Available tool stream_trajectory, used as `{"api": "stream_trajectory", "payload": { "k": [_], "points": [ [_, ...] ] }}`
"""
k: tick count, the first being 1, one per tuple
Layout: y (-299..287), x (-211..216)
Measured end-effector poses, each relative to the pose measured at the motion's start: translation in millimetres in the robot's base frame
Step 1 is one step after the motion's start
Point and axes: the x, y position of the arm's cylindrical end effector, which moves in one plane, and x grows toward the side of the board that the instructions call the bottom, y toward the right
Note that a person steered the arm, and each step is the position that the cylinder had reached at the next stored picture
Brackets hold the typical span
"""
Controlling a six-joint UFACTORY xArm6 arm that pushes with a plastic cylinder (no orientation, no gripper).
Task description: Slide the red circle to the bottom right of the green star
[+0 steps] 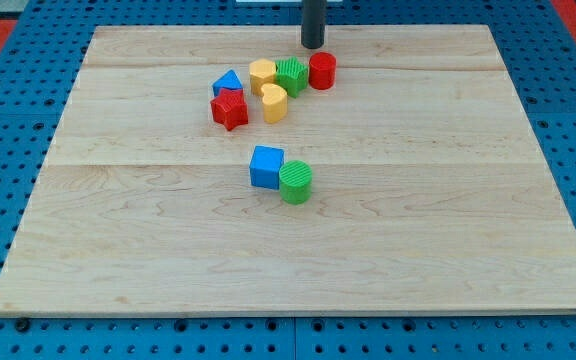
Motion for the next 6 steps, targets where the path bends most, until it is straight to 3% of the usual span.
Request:
{"api": "stream_trajectory", "payload": {
  "k": [2,6],
  "points": [
    [0,44],
    [19,46]
  ]
}}
